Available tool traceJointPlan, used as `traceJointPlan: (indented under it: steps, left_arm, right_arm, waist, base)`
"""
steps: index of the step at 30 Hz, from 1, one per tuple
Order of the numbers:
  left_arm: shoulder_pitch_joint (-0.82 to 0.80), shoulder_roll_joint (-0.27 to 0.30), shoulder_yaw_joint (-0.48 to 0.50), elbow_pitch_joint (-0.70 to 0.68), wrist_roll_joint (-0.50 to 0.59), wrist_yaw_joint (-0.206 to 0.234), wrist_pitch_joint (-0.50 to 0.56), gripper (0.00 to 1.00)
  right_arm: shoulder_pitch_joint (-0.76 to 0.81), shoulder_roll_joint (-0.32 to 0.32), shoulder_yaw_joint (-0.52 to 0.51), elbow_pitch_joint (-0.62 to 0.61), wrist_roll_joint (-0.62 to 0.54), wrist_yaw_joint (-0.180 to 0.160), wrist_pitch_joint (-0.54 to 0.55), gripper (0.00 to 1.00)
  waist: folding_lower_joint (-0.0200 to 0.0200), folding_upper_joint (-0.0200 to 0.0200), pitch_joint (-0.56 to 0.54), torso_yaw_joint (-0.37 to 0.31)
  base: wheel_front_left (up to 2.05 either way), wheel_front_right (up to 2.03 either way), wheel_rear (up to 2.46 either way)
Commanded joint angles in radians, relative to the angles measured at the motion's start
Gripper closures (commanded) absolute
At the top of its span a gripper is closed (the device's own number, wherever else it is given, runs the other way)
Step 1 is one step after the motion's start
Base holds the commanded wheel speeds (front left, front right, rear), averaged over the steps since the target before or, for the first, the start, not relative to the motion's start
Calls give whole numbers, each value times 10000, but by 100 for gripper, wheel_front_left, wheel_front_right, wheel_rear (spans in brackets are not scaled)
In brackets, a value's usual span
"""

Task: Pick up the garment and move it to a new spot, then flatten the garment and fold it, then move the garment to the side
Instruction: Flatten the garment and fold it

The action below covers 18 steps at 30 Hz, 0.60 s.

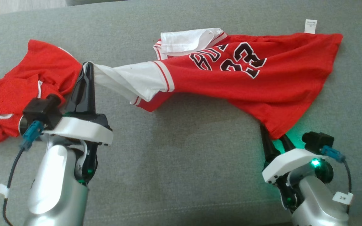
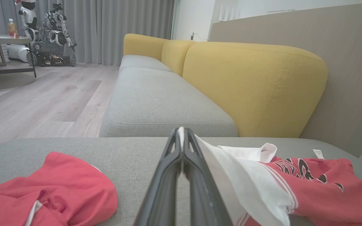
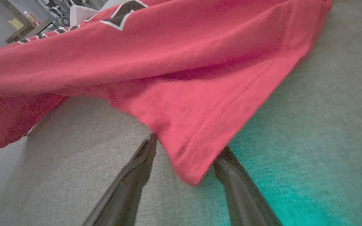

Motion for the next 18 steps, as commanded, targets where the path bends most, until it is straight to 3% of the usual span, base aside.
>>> traceJointPlan:
  steps: [1,5,11,18]
  left_arm:
    - [-386,130,410,-301,128,-13,-60,100]
    - [-378,121,518,-277,272,-39,-60,100]
    - [-296,165,862,-490,427,-90,-60,100]
    - [-622,247,1048,-1072,521,-200,-60,100]
  right_arm:
    - [-297,-14,281,-119,-208,-7,-17,100]
    - [-472,-141,-143,-260,-1019,-7,-338,100]
    - [-858,-1495,-279,-1886,-1990,-7,174,100]
    - [-1847,-3248,-22,-4006,-2097,-7,1264,100]
  waist:
    - [0,0,-10,30]
    - [0,0,-140,46]
    - [0,0,-675,-102]
    - [0,0,-1445,-254]
  base:
    - [0,0,0]
    - [0,0,0]
    - [0,0,0]
    - [0,0,0]
